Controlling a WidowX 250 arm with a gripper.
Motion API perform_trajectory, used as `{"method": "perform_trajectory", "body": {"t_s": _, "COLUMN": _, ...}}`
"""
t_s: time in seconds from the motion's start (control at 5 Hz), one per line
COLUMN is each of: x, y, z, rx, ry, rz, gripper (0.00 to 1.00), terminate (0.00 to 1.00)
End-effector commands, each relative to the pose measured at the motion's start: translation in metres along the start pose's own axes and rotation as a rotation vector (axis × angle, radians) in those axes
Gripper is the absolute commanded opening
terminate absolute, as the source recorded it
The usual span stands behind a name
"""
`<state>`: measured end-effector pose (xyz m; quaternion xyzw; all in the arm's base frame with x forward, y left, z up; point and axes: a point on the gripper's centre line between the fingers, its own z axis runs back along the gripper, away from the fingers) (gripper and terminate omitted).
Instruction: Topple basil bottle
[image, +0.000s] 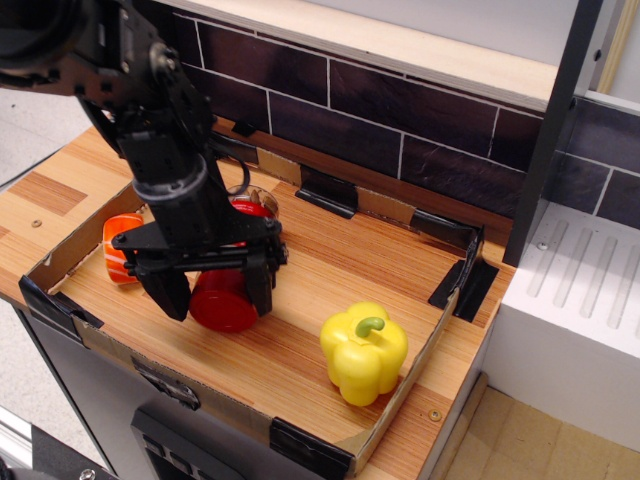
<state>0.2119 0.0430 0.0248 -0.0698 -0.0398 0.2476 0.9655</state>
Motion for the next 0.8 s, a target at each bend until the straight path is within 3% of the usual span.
{"method": "perform_trajectory", "body": {"t_s": 0.0, "x": 0.023, "y": -0.006, "z": 0.066, "rx": -0.079, "ry": -0.178, "rz": 0.061, "gripper": 1.0, "terminate": 0.0}}
{"method": "perform_trajectory", "body": {"t_s": 0.2, "x": 0.04, "y": -0.02, "z": 0.104, "rx": -0.06, "ry": -0.237, "rz": 0.138, "gripper": 1.0, "terminate": 0.0}}
{"method": "perform_trajectory", "body": {"t_s": 0.4, "x": 0.04, "y": -0.02, "z": 0.104, "rx": -0.06, "ry": -0.237, "rz": 0.138, "gripper": 1.0, "terminate": 0.0}}
{"method": "perform_trajectory", "body": {"t_s": 0.6, "x": 0.04, "y": -0.02, "z": 0.104, "rx": -0.06, "ry": -0.237, "rz": 0.138, "gripper": 1.0, "terminate": 1.0}}
